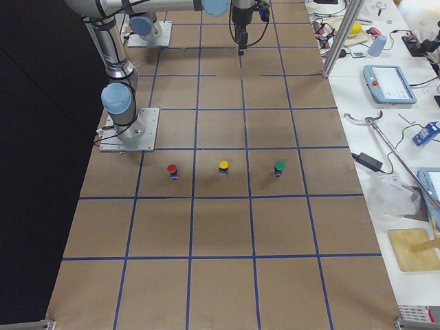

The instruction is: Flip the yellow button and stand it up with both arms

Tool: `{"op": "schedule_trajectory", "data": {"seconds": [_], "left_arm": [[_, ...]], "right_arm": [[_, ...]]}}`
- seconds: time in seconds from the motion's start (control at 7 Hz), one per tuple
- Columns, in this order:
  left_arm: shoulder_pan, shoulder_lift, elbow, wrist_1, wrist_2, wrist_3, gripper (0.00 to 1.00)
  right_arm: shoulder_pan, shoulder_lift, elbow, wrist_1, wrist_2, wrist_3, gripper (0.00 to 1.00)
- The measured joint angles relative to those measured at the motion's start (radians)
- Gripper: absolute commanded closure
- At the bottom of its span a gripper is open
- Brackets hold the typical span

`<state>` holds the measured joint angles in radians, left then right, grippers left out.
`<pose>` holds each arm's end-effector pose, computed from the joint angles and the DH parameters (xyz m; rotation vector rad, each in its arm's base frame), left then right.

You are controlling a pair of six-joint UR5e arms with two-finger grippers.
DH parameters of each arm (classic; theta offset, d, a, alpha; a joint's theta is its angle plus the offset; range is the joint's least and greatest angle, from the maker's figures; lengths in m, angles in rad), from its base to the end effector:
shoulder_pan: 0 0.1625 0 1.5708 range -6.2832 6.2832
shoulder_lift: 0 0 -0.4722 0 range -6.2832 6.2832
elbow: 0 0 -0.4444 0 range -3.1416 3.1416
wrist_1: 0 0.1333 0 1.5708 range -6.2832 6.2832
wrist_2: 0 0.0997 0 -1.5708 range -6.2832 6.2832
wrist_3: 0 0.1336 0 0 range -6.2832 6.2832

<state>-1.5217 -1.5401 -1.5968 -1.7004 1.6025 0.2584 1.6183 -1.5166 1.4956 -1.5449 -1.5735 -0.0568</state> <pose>-0.1038 -0.5179 0.4916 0.3293 3.1056 0.2006 0.1598 -0.5620 0.5093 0.1636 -3.1346 -0.0077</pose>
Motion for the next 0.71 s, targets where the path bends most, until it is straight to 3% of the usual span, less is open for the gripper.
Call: {"op": "schedule_trajectory", "data": {"seconds": [0.71], "left_arm": [[0.000,-0.002,0.010,0.005,-0.003,0.001,0.00]], "right_arm": [[-0.002,-0.013,-0.012,0.008,0.002,0.002,0.00]]}}
